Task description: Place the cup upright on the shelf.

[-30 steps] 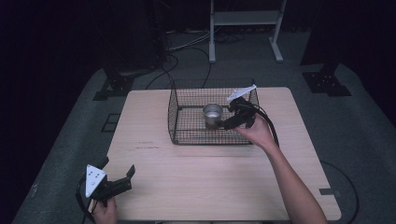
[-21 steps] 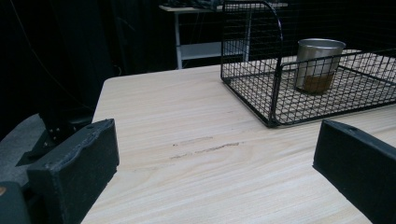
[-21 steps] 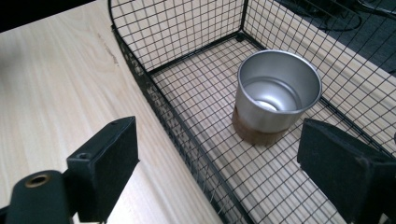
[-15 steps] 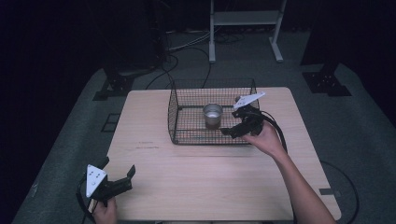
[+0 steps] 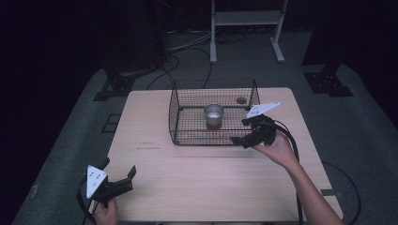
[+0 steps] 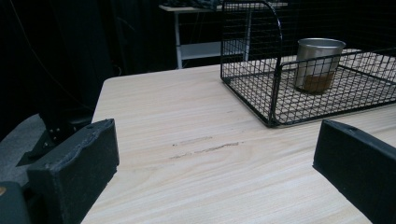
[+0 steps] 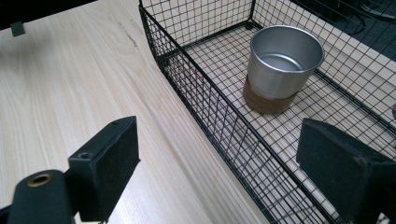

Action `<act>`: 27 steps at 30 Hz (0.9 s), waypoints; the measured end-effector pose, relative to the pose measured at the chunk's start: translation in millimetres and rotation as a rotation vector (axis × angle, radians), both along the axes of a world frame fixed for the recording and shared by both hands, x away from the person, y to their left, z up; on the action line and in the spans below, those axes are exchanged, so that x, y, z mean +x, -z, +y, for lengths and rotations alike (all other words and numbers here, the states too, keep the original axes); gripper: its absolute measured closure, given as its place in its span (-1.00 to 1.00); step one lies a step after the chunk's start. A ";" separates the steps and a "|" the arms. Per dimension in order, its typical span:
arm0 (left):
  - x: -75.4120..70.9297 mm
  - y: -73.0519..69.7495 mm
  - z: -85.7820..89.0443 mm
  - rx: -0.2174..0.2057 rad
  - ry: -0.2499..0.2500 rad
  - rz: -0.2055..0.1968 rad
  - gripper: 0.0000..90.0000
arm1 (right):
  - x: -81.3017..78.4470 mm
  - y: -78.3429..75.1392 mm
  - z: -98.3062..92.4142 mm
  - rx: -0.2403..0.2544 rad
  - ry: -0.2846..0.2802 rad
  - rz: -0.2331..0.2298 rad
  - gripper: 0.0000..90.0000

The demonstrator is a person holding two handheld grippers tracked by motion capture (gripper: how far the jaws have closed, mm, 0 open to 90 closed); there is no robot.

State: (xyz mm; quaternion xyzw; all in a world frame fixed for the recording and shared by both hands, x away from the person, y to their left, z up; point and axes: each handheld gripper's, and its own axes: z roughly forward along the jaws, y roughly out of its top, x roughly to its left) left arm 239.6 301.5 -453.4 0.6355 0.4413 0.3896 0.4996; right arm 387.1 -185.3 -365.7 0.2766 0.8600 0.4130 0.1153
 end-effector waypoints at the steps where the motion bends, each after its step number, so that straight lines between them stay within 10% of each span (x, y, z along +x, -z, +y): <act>1: 0.0 0.0 -0.2 -0.001 0.000 -0.001 -1.00 | -1.4 0.1 -1.2 0.003 -0.001 -0.001 -0.73; 27: -1.3 -0.9 -1.7 0.003 0.005 -0.001 -1.00 | -46.5 42.0 -42.0 0.044 0.059 0.019 -0.72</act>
